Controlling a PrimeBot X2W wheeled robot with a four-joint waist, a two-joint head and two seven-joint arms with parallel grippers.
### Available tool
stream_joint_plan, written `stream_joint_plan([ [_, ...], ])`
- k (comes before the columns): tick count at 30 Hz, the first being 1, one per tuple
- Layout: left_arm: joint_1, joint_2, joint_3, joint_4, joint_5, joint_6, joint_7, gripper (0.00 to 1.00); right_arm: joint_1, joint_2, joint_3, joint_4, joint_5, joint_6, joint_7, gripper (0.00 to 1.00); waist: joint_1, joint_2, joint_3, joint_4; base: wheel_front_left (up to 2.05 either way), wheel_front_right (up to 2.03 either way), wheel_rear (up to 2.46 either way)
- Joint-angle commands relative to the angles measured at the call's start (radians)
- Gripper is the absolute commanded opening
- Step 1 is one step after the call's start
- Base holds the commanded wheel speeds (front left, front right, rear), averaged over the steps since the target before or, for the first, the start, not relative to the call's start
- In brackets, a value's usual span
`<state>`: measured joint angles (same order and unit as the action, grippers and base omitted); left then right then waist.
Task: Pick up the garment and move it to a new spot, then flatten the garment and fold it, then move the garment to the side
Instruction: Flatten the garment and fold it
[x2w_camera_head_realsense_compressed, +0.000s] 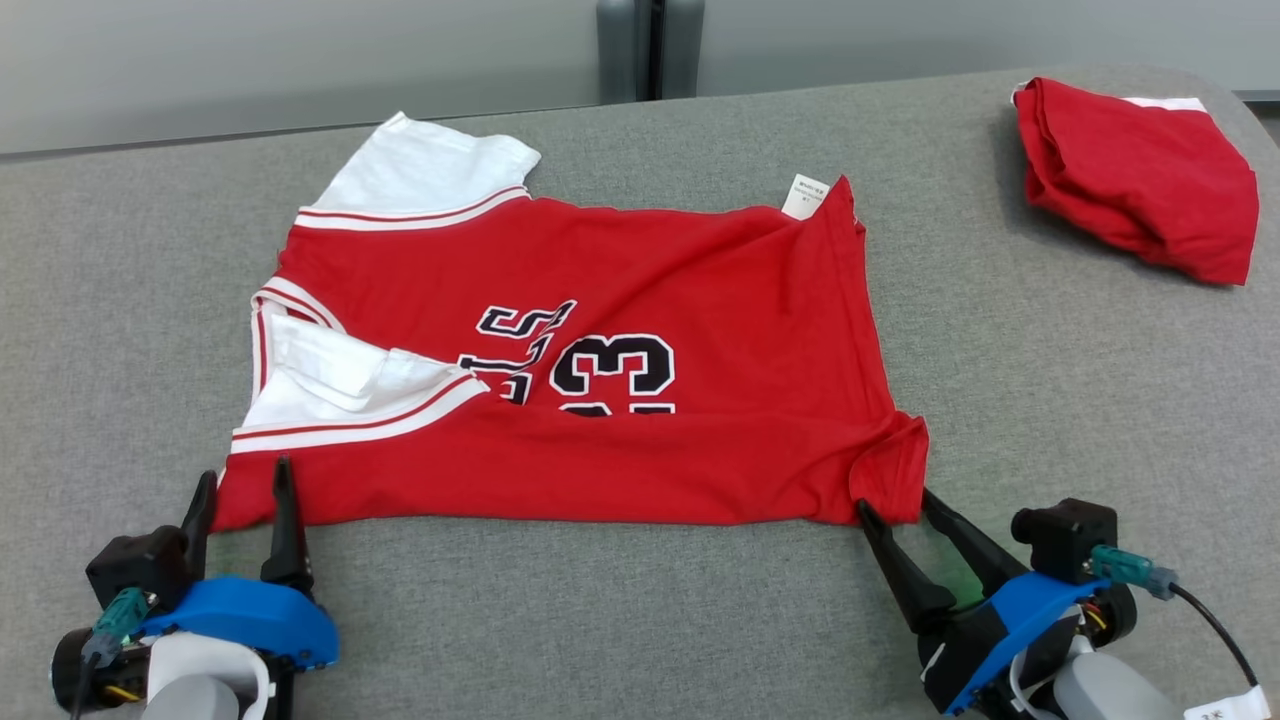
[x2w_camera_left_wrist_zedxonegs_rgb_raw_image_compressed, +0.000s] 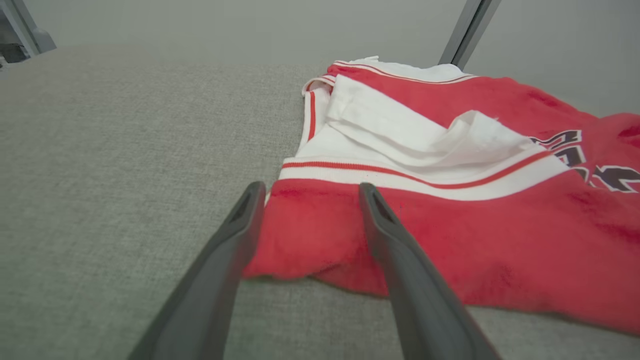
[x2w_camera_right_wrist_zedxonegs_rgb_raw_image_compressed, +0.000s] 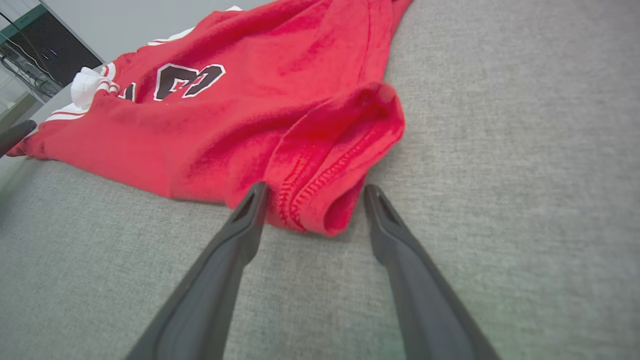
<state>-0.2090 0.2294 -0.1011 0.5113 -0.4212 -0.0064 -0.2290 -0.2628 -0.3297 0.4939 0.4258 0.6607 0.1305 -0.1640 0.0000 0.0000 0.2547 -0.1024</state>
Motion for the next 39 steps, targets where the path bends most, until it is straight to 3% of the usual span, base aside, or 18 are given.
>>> stream_joint_plan([
  [1, -0.007, 0.014, 0.002, 0.017, 0.003, 0.004, -0.001, 1.0, -0.011, 0.011, -0.001, 0.012, -0.009, 0.001, 0.002, 1.0, 0.0, 0.0, 0.001, -0.001, 0.0, 0.0, 0.0],
  [9, -0.009, 0.019, -0.026, 0.13, 0.026, 0.016, -0.001, 1.0, -0.043, 0.059, 0.006, 0.079, -0.031, 0.001, -0.011, 1.0, 0.0, 0.0, 0.005, -0.004, 0.0, 0.0, 0.0],
  [10, -0.01, 0.015, -0.025, 0.142, 0.021, 0.013, 0.001, 1.0, -0.045, 0.062, 0.006, 0.088, -0.033, 0.0, -0.012, 0.84, 0.0, 0.0, 0.004, -0.004, 0.0, 0.0, 0.0],
  [11, -0.014, 0.013, -0.031, 0.169, 0.018, 0.006, 0.006, 0.98, -0.051, 0.068, 0.005, 0.104, -0.035, 0.001, -0.015, 0.0, 0.0, 0.0, 0.002, -0.004, 0.0, 0.0, 0.0],
  [12, -0.02, 0.01, -0.032, 0.196, 0.011, -0.002, 0.007, 0.27, -0.059, 0.075, 0.0, 0.121, -0.034, 0.0, -0.025, 0.0, 0.0, 0.0, -0.003, -0.003, 0.0, 0.0, 0.0],
  [13, -0.021, 0.004, -0.037, 0.204, 0.011, -0.001, 0.007, 0.0, -0.061, 0.078, -0.002, 0.129, -0.035, 0.0, -0.03, 0.0, 0.0, 0.0, -0.007, -0.002, 0.0, 0.0, 0.0],
  [22, 0.002, -0.014, -0.018, 0.186, -0.01, -0.03, -0.031, 0.0, -0.005, 0.06, -0.03, 0.137, -0.024, 0.0, -0.073, 0.0, 0.0, 0.0, -0.102, 0.031, 0.0, 0.0, 0.0],
  [31, 0.204, -0.045, 0.017, -0.031, 0.0, 0.029, -0.036, 0.0, 0.142, 0.022, -0.076, 0.018, -0.066, 0.0, -0.043, 0.0, 0.0, 0.0, -0.159, 0.065, 0.0, 0.0, 0.0],
  [39, 0.381, -0.063, 0.013, -0.2, 0.0, 0.076, -0.017, 0.0, 0.318, 0.037, -0.165, -0.124, -0.106, 0.0, 0.058, 0.0, 0.0, 0.0, -0.17, 0.089, 0.0, 0.0, 0.0],
])
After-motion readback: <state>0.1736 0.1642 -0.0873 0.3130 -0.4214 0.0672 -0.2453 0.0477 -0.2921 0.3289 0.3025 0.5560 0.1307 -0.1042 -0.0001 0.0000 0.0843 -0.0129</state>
